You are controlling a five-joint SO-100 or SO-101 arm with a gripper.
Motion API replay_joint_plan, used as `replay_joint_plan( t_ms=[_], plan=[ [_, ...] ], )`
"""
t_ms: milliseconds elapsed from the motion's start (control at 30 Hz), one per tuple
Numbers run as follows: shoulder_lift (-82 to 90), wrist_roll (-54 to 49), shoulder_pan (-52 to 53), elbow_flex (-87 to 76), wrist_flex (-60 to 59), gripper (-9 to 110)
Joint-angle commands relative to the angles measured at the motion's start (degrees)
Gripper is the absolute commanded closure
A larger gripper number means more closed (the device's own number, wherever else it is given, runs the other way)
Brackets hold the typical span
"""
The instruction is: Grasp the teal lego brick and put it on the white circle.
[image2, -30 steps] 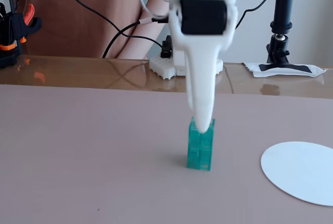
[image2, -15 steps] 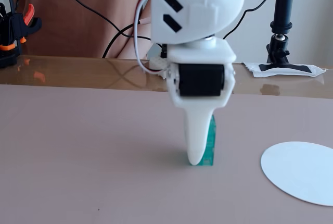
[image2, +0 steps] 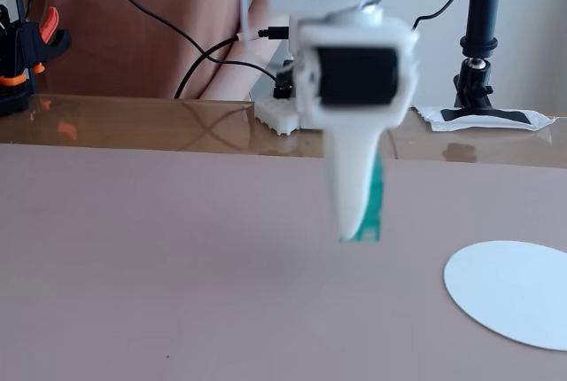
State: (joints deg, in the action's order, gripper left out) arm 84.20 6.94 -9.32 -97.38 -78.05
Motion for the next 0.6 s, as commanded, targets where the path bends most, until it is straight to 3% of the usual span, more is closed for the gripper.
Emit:
replay_joint_plan(
  t_ms=[0, 333, 567],
  plan=[
    [3.6, 1.1, -2.1, 4.8, -3.0, 102],
    [5.4, 3.3, -13.5, 16.6, -7.0, 102],
    [-7.4, 3.2, -19.0, 30.3, -11.4, 102]
  ],
)
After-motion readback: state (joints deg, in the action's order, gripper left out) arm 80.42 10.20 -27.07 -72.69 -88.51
